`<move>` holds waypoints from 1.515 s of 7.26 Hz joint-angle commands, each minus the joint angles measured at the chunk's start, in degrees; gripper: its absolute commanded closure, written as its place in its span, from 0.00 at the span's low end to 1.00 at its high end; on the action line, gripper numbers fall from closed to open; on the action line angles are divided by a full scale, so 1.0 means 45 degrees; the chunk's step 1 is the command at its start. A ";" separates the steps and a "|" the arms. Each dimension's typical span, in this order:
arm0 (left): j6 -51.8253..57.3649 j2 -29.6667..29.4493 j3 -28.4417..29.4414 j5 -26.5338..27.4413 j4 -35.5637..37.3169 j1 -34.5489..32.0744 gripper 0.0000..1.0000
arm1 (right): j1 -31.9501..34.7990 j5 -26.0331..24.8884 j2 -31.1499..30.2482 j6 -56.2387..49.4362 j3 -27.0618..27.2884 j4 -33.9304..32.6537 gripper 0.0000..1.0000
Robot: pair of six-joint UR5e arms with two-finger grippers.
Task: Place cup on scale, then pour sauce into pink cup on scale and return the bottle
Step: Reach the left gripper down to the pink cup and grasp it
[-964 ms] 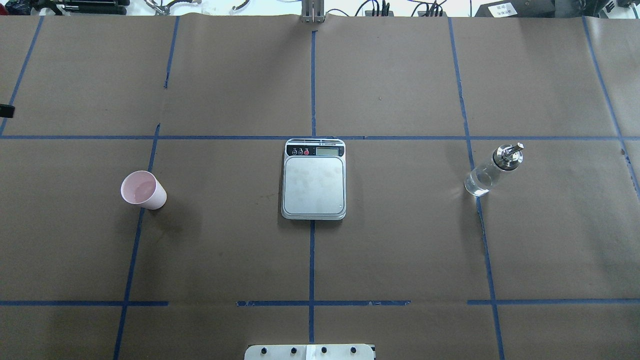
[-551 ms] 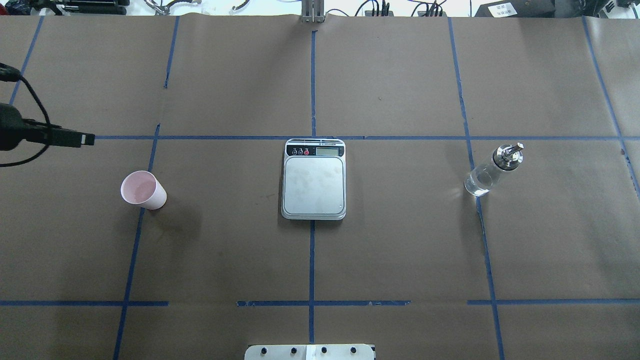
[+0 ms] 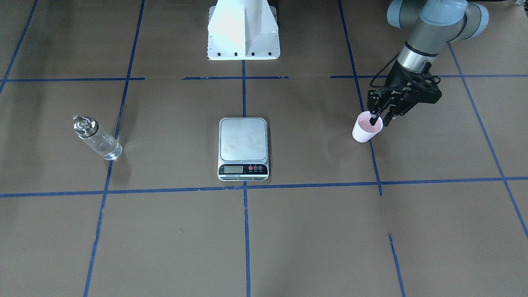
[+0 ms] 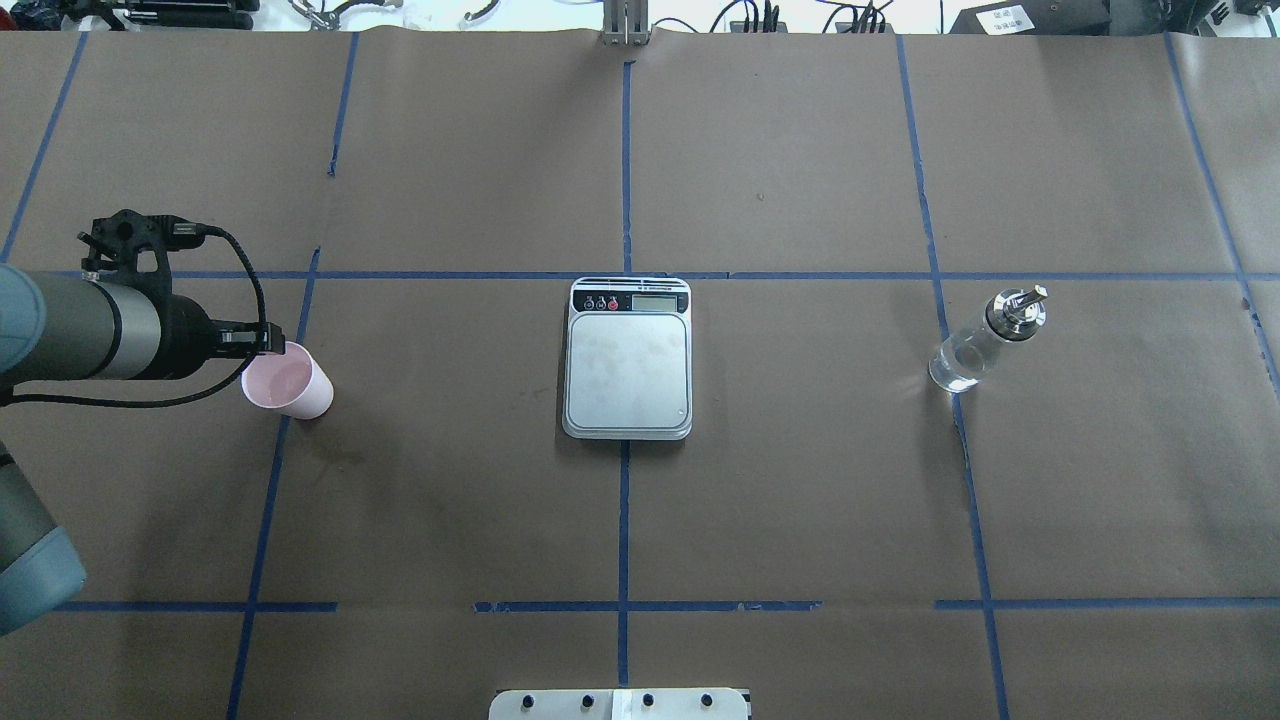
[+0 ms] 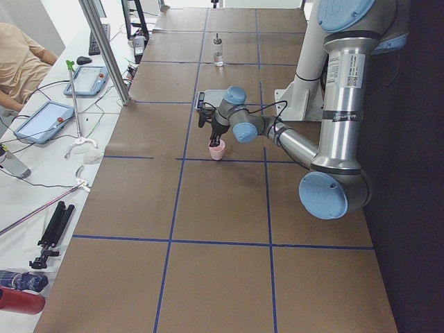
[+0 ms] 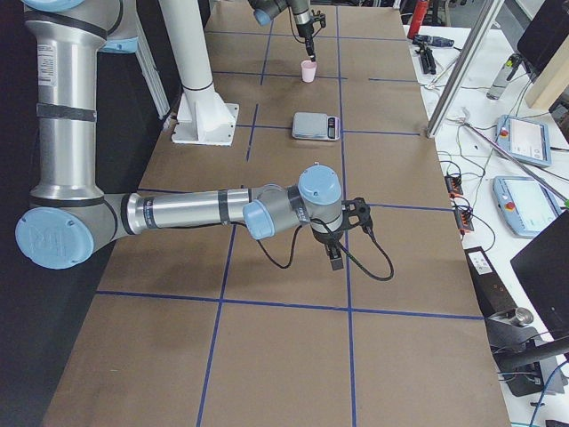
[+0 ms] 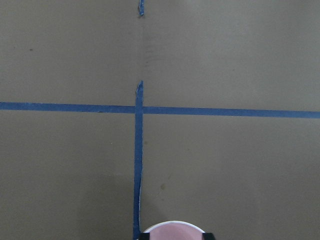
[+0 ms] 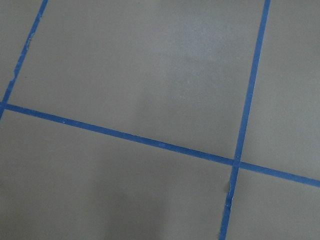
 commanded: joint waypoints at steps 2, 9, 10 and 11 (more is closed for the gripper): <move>0.0646 0.0322 0.0042 0.0083 0.0166 0.0050 0.54 | 0.0000 -0.0008 0.0000 0.0000 0.0010 0.0006 0.00; 0.0983 0.0264 0.0297 0.0064 0.0127 0.0498 0.56 | 0.0000 -0.0008 0.0020 0.0000 -0.0029 -0.0013 0.00; 0.0983 0.0264 0.0297 0.0064 0.0127 0.0557 0.86 | 0.0000 -0.0008 0.0020 0.0000 -0.0029 -0.0013 0.00; 0.0964 0.0264 0.0277 0.0064 0.0146 0.0577 1.00 | 0.0000 -0.0008 0.0020 0.0000 -0.0029 -0.0013 0.00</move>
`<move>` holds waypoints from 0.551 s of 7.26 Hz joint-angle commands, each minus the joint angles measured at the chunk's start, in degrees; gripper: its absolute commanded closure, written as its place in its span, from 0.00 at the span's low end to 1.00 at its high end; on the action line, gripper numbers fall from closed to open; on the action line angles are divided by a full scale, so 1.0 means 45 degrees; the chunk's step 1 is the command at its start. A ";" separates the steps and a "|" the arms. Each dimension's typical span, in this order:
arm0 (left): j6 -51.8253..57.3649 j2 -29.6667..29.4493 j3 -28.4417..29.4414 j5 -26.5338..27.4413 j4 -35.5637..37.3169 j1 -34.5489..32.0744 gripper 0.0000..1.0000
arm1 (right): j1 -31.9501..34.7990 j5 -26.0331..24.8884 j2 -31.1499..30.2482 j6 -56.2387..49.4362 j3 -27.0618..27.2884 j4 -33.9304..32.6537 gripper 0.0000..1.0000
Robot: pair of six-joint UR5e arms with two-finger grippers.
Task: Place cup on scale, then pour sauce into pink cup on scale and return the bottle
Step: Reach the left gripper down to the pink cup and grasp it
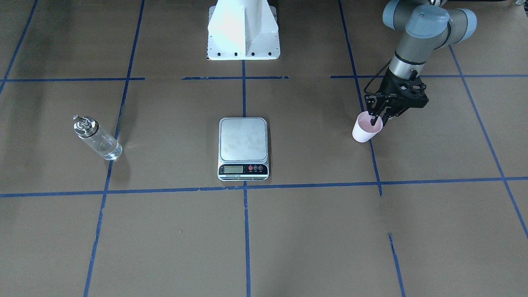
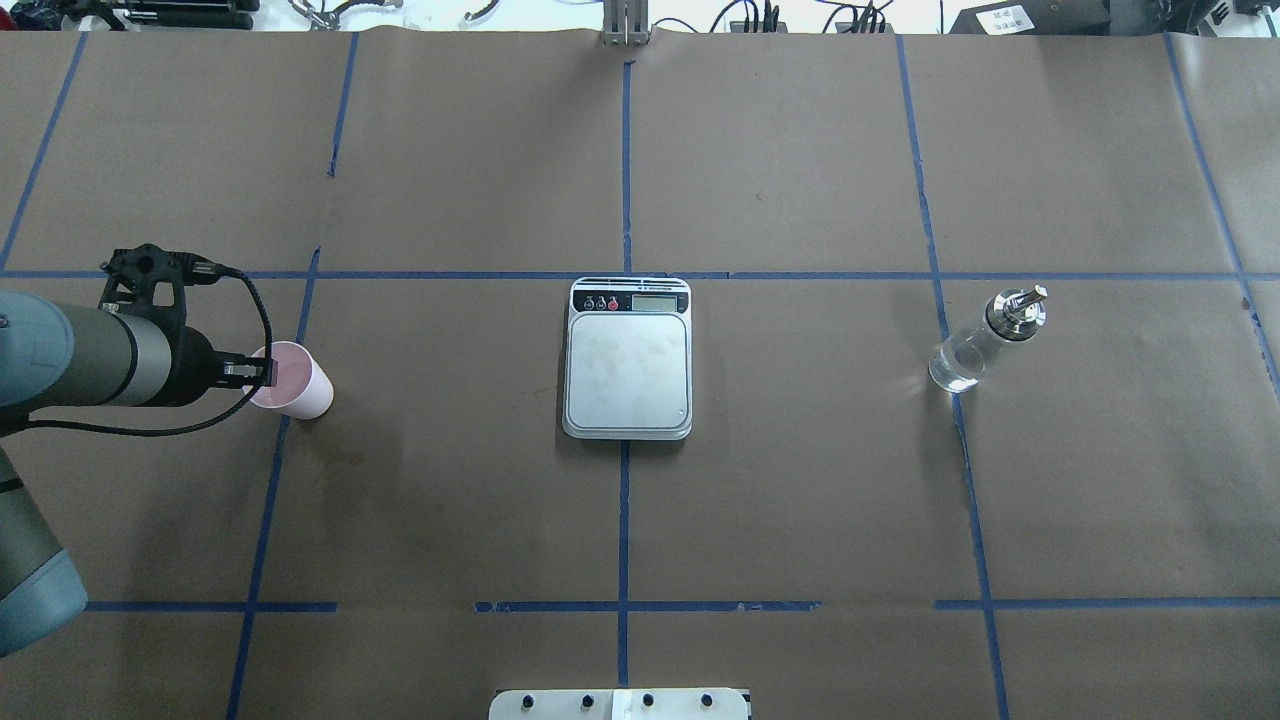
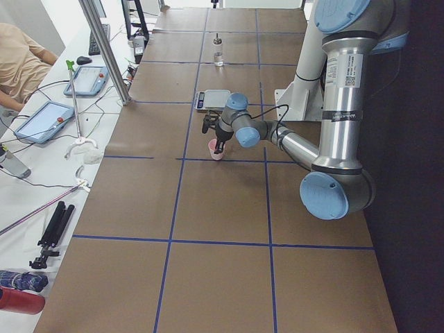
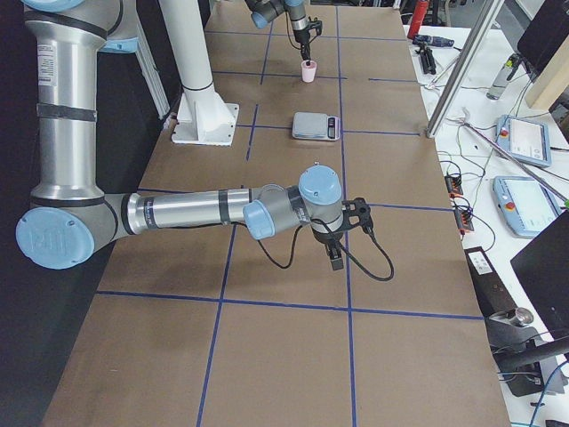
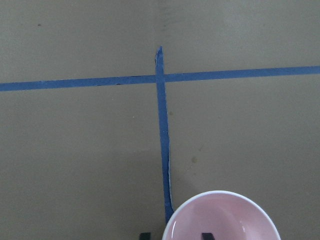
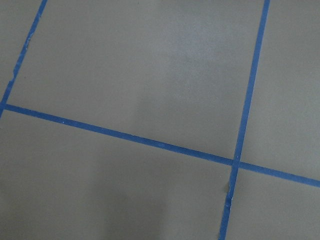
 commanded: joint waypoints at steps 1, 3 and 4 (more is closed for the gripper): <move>0.0004 0.0000 -0.0013 0.0000 0.0015 0.0049 1.00 | 0.0000 0.0000 -0.0019 0.0000 -0.0002 0.0019 0.00; 0.0546 -0.0155 -0.0498 -0.0097 0.0460 -0.0009 1.00 | 0.0000 0.0000 -0.0019 0.0000 0.0018 0.0019 0.00; 0.0647 -0.1084 -0.0888 -0.0117 0.1857 -0.0029 1.00 | 0.0000 0.0019 -0.0019 0.0000 0.0037 -0.0001 0.00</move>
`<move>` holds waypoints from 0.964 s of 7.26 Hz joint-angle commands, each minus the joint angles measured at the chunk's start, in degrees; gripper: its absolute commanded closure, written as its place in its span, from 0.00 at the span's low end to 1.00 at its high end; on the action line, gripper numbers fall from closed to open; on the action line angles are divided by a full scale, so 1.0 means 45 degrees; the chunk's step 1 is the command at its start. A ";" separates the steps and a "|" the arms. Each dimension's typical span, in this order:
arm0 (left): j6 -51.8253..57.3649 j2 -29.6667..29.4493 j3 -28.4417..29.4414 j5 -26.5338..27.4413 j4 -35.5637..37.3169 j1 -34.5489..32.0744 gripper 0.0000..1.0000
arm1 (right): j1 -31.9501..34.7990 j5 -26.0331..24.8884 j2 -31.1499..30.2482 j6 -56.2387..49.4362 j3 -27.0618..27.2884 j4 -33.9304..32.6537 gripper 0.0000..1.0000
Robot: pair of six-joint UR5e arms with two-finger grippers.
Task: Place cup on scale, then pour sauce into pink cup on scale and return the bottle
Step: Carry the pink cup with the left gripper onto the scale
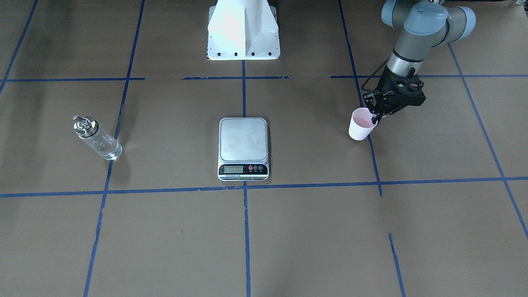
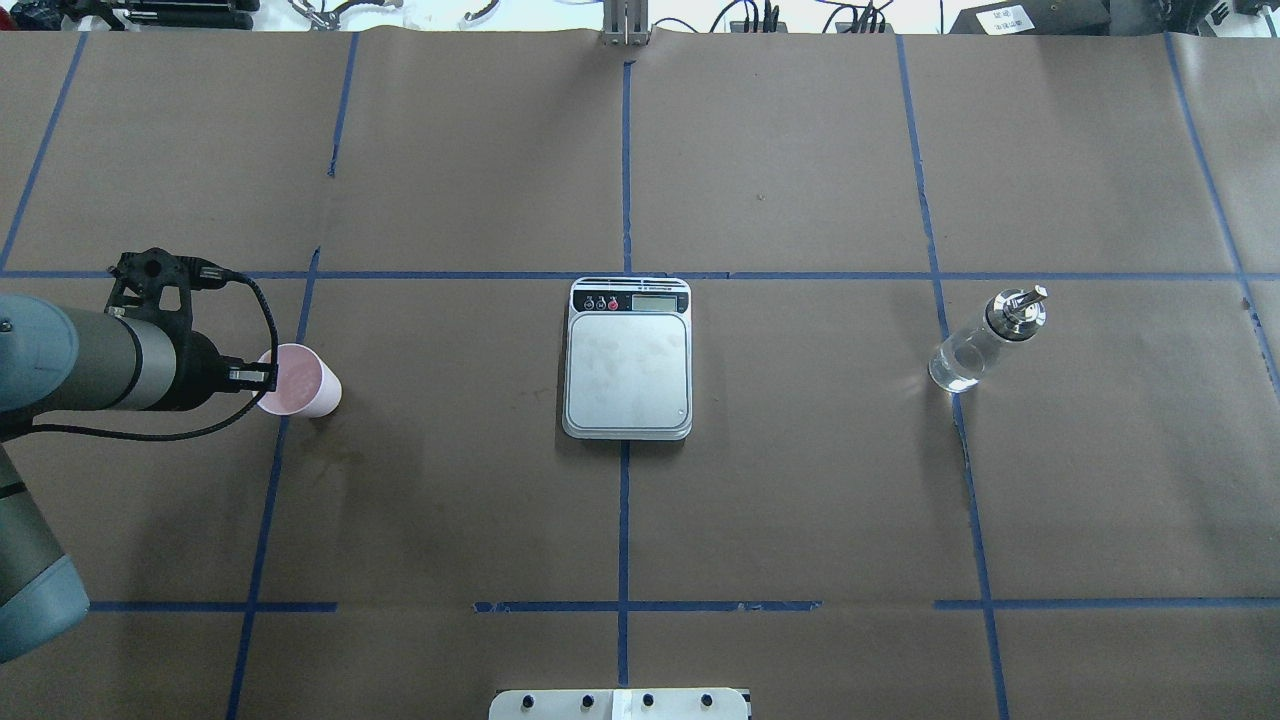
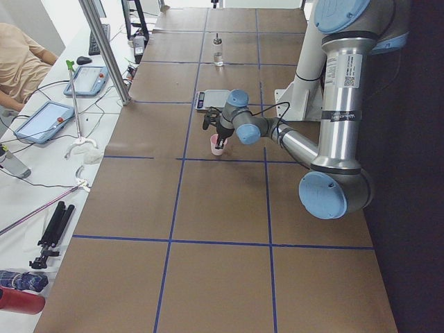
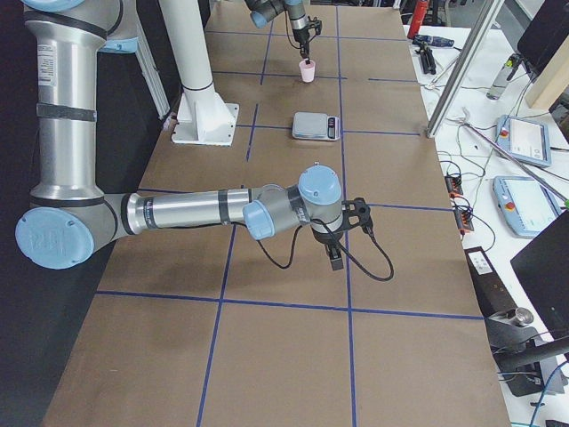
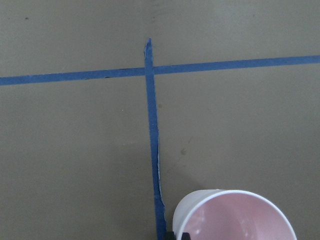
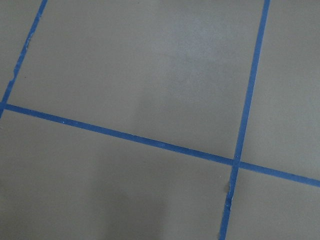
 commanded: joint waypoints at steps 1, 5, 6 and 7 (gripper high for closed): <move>0.0212 -0.2670 -0.0364 -0.0058 0.3080 -0.0030 1.00 | 0.0000 0.0016 -0.0040 0.0015 0.0055 0.0009 0.00; -0.1052 -0.8397 0.2355 -0.0820 0.5893 0.0573 1.00 | 0.0000 0.0016 -0.0099 0.0015 0.0075 -0.0011 0.00; -0.1735 -0.9669 0.3685 -0.0781 0.5873 0.1079 1.00 | 0.0020 0.0035 -0.0041 0.0035 0.0075 -0.0011 0.00; -0.1838 -1.0243 0.4337 -0.0800 0.5815 0.1296 1.00 | 0.0000 0.0035 -0.0021 0.0035 0.0056 -0.0011 0.00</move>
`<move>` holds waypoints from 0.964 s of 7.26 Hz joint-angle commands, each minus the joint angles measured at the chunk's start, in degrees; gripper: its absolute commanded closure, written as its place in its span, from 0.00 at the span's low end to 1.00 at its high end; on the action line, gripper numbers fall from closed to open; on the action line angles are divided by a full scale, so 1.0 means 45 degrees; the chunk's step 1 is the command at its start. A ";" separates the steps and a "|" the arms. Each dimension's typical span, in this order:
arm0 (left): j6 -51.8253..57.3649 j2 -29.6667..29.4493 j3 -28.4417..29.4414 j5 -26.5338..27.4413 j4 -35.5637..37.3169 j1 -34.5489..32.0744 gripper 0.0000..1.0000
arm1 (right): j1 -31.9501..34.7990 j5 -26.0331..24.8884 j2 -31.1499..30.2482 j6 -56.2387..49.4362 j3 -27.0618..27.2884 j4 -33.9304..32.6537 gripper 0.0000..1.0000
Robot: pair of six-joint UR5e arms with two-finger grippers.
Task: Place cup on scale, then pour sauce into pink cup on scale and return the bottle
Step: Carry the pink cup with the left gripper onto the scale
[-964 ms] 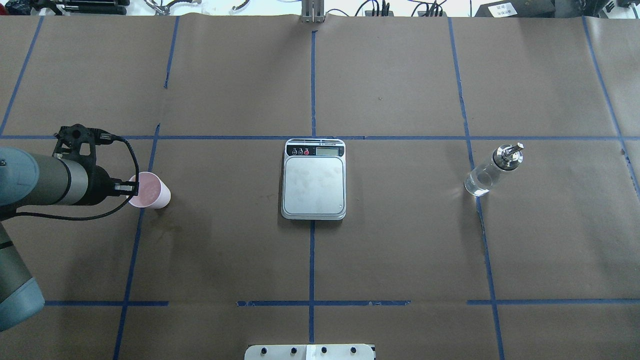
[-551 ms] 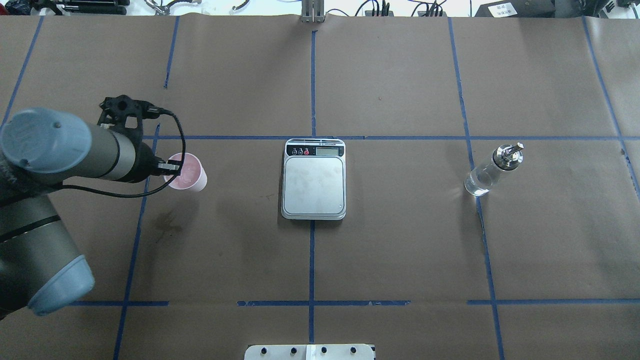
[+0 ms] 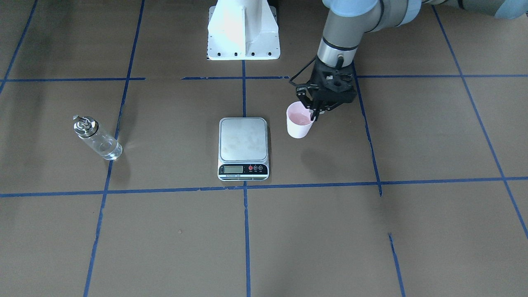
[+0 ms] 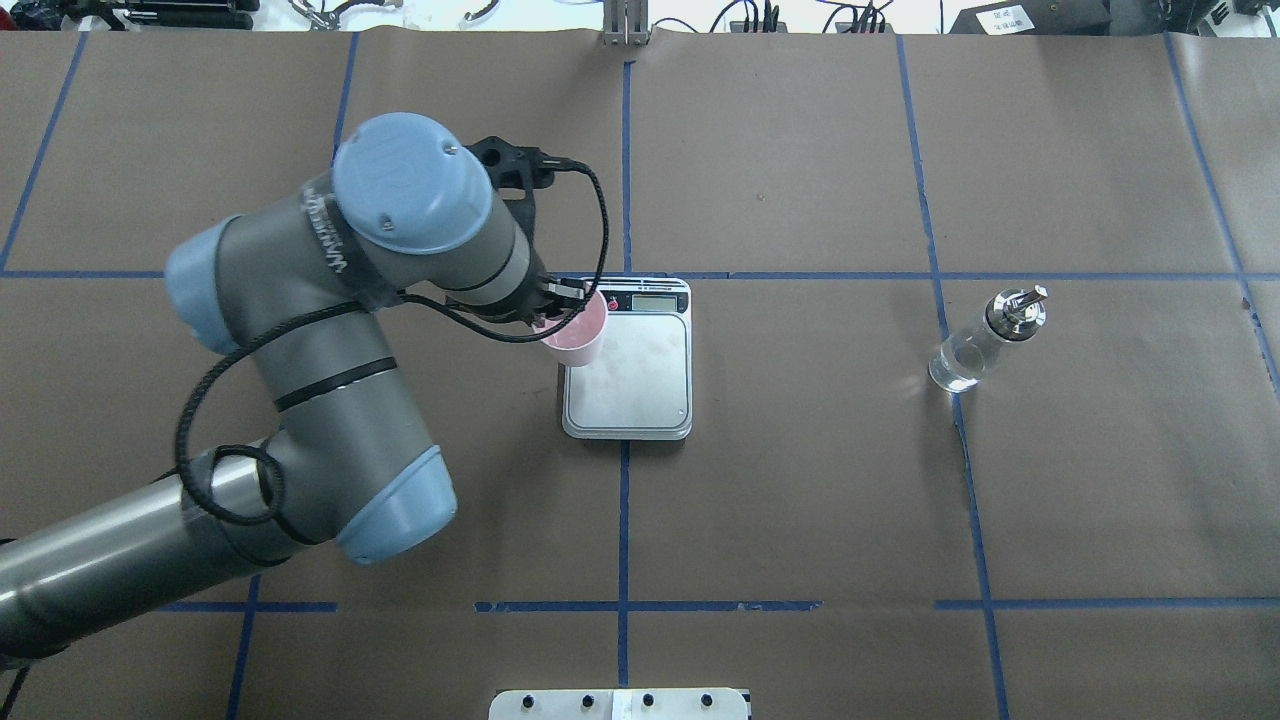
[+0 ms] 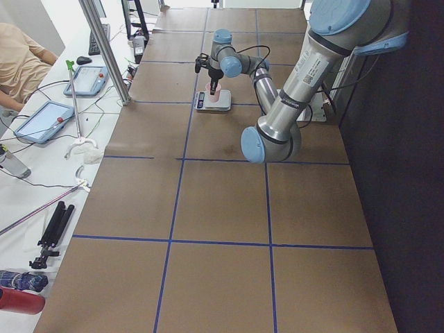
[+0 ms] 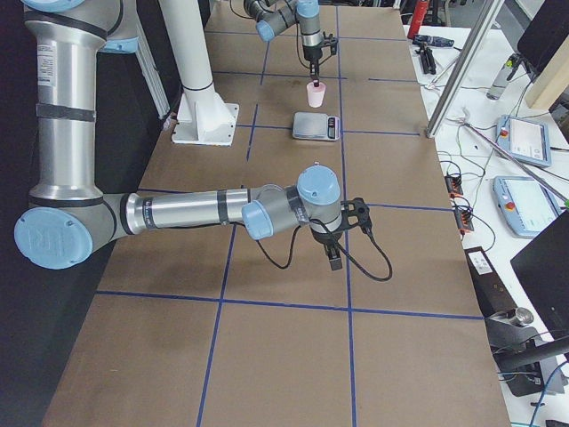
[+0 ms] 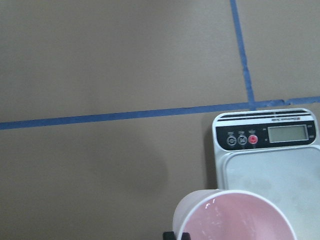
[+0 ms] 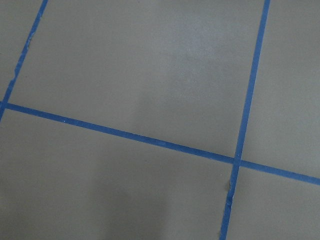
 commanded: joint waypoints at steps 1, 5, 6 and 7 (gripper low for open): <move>-0.0379 -0.1214 0.1405 0.0002 -0.0075 0.0368 1.00 | -0.0009 0.0026 0.0032 0.0007 -0.0012 0.0000 0.00; -0.0301 -0.1176 0.1739 0.0002 -0.0250 0.0505 1.00 | 0.0011 0.0026 0.0052 0.0007 -0.0011 0.0000 0.00; -0.0262 -0.1080 0.1876 0.0002 -0.0425 0.0504 0.93 | 0.0011 0.0026 0.0052 0.0007 -0.0012 0.0000 0.00; -0.0242 -0.1098 0.2013 0.0002 -0.0543 0.0504 0.83 | -0.0009 0.0026 0.0052 0.0007 -0.0012 0.0000 0.00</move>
